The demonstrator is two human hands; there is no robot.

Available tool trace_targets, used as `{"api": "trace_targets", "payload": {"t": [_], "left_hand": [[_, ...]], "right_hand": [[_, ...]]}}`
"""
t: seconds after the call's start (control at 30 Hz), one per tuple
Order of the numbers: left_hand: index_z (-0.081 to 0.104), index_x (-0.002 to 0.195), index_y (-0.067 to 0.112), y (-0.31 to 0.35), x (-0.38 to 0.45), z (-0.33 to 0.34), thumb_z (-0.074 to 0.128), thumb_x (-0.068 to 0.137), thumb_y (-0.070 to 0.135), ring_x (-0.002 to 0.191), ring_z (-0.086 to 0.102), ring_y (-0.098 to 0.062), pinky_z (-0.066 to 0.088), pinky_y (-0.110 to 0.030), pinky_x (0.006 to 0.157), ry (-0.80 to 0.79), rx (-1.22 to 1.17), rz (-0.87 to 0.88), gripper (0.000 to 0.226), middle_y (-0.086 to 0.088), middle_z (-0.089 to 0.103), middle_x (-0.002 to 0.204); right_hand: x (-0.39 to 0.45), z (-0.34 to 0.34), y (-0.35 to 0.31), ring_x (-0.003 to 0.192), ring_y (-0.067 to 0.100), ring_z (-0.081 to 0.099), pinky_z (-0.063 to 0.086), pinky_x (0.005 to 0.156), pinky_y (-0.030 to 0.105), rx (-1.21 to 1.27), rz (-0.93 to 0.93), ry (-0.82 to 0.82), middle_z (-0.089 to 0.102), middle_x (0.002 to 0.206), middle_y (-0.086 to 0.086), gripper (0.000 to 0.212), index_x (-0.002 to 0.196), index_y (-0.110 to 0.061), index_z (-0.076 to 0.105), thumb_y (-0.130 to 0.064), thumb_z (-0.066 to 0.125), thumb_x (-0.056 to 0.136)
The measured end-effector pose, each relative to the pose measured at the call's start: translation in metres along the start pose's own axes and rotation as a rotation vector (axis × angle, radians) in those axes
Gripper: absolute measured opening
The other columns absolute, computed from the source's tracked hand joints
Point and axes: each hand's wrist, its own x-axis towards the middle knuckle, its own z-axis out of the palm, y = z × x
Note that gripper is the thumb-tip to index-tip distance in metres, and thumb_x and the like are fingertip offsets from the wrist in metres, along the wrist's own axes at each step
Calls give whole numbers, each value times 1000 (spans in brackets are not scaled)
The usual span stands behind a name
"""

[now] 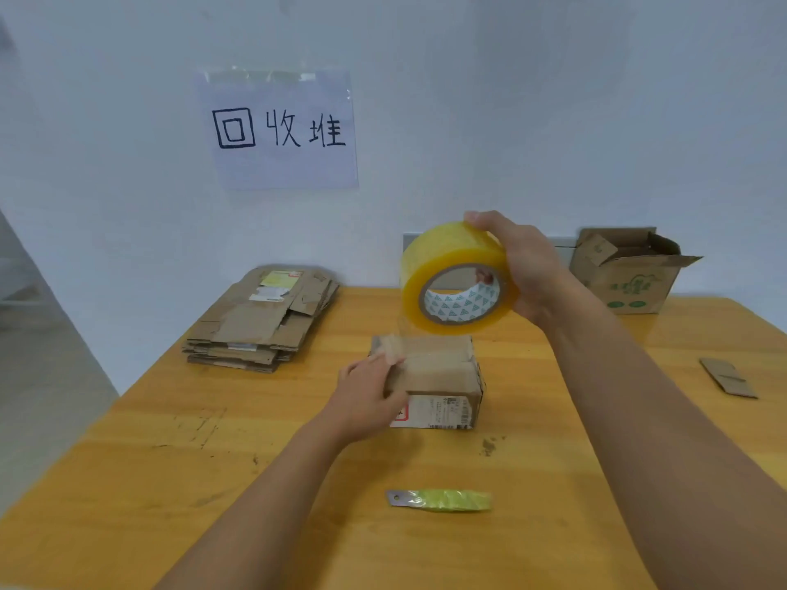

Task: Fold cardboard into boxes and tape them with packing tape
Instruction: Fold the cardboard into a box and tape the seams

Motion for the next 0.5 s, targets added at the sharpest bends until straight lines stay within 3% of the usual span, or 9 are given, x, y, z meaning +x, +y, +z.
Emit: {"api": "trace_targets", "payload": {"t": [0.1,0.17,0.3,0.4,0.5], "left_hand": [[67,116,15,5,0,-12,31,102,31,113,55,-7,39,-14,89,19,-673,-241,42,6,64,120],[73,101,9,3,3,-17,24,96,35,114,58,-10,38,-16,92,73,-873,-287,56,3,71,115],[74,88,0,2,8,-20,5,105,38,120,57,-24,31,-28,105,128,-1065,-320,80,-14,75,106],[75,85,6,1,12,-24,-4,94,71,122,54,-19,15,-36,110,47,-1092,-324,103,-13,74,111],[74,91,8,3,13,-27,13,91,77,121,53,-15,14,-37,107,9,-1065,-345,92,-7,74,112]], "right_hand": [[2,0,6,50,17,41,33,57,33,42,11,-15,42,55,0,27,72,-18,64,-38,66,90],[4,-1,10,49,16,41,34,57,32,61,19,-19,42,54,0,31,65,-21,63,-38,65,90],[5,-2,16,51,15,42,35,58,32,53,31,-30,44,56,-2,28,69,-23,62,-39,63,91],[5,-3,17,48,12,46,37,57,30,42,29,-41,48,53,-5,26,74,-20,60,-38,61,93],[5,-3,18,45,8,52,40,57,30,32,38,-53,55,52,-9,21,79,-22,63,-37,60,94]]}}
